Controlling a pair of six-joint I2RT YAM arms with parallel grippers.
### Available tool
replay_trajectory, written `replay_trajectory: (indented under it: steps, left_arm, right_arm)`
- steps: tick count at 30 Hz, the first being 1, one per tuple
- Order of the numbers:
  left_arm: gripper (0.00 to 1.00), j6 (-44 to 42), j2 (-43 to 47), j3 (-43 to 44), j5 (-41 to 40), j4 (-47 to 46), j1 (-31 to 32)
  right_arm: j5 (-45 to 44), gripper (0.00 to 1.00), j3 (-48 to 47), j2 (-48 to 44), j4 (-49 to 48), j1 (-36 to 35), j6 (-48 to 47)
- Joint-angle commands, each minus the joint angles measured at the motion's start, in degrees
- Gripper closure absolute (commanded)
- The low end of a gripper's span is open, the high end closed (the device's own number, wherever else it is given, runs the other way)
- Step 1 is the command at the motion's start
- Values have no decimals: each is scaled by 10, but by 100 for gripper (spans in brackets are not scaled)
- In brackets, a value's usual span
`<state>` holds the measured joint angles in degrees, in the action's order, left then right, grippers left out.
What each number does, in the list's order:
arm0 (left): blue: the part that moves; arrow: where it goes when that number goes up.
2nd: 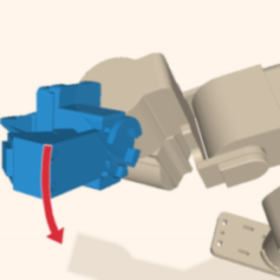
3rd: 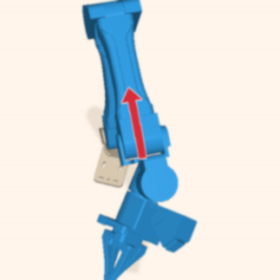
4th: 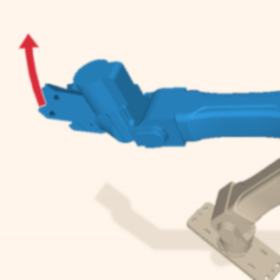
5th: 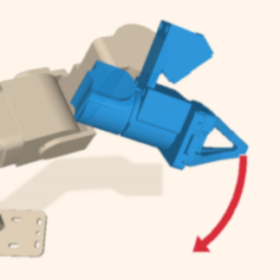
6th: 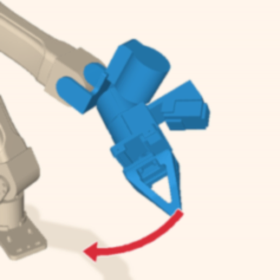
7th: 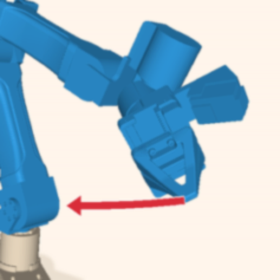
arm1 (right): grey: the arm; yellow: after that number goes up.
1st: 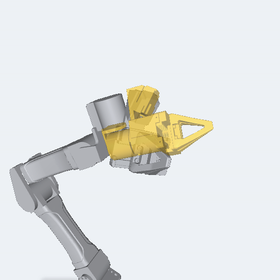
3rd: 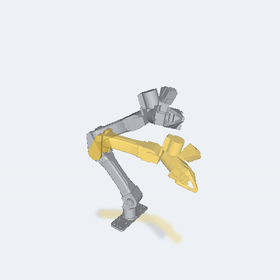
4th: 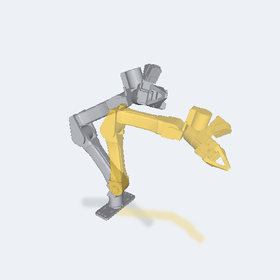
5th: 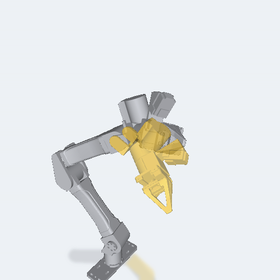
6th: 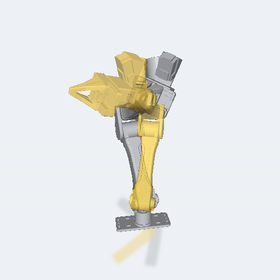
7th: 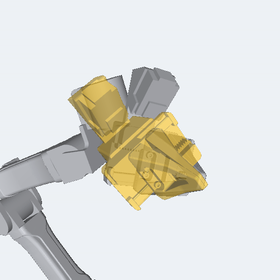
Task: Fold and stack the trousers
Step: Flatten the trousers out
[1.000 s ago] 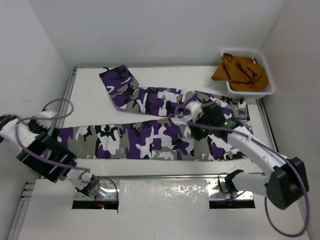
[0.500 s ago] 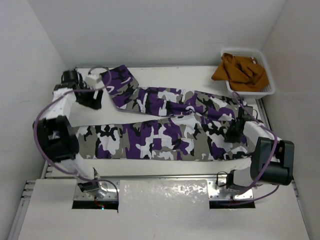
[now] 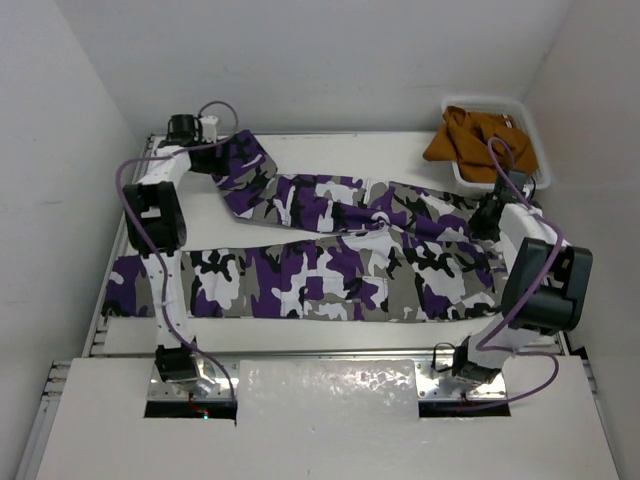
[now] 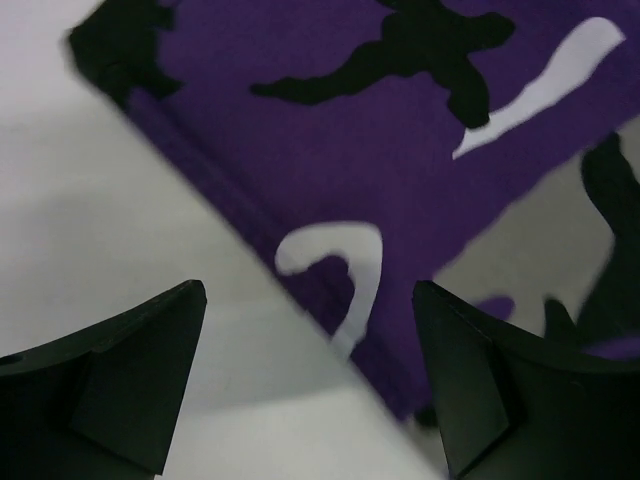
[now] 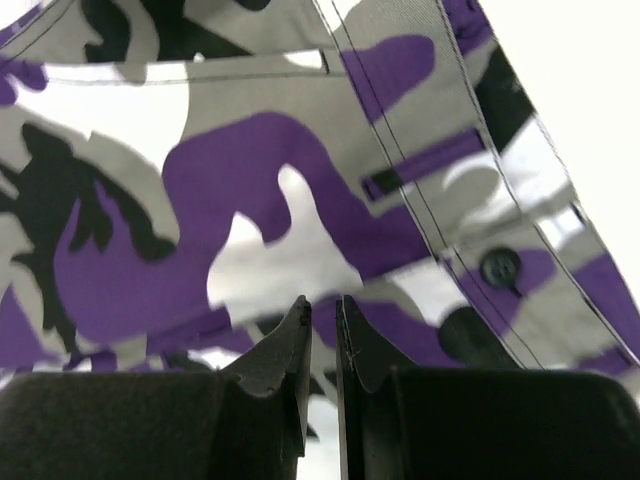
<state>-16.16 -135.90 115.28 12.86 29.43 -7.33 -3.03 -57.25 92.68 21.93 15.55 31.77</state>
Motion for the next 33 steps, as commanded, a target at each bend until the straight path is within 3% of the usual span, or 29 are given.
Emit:
replay_trajectory:
  steps: [1, 5, 11, 16, 20, 22, 28, 32, 33]
  left_arm:
    - [17, -16, -32, 66, -54, -57, 18]
    - [17, -133, -61, 58, -200, -38, 38]
    - [14, -287, 11, -215, -351, -154, 29]
    - [16, -192, 92, -278, -306, -59, -7]
    - [16, -171, 161, -347, -248, -7, -9]
    - [16, -155, 177, -336, -246, 39, -14]
    - [20, -82, 158, -165, -178, 188, -77]
    - [18, -44, 142, -31, -103, 173, -107]
    - [17, -27, 130, -11, -98, 165, -117]
  right_arm:
    - [-3, 88, -25, 35, -25, -1, 30]
    - [-43, 88, -26, 76, -28, -1, 55]
    - [-52, 89, -54, 153, 13, 11, 59]
    - [-73, 90, -49, 168, 45, 17, 60]
    - [-76, 91, -23, 161, 42, 17, 47]
    - [-86, 91, -14, 153, 53, 17, 40]
    - [-72, 89, 23, 62, 29, 49, 42]
    - [-49, 78, -50, 50, 15, 55, -43]
    - [-44, 71, -89, 55, 22, 57, -50]
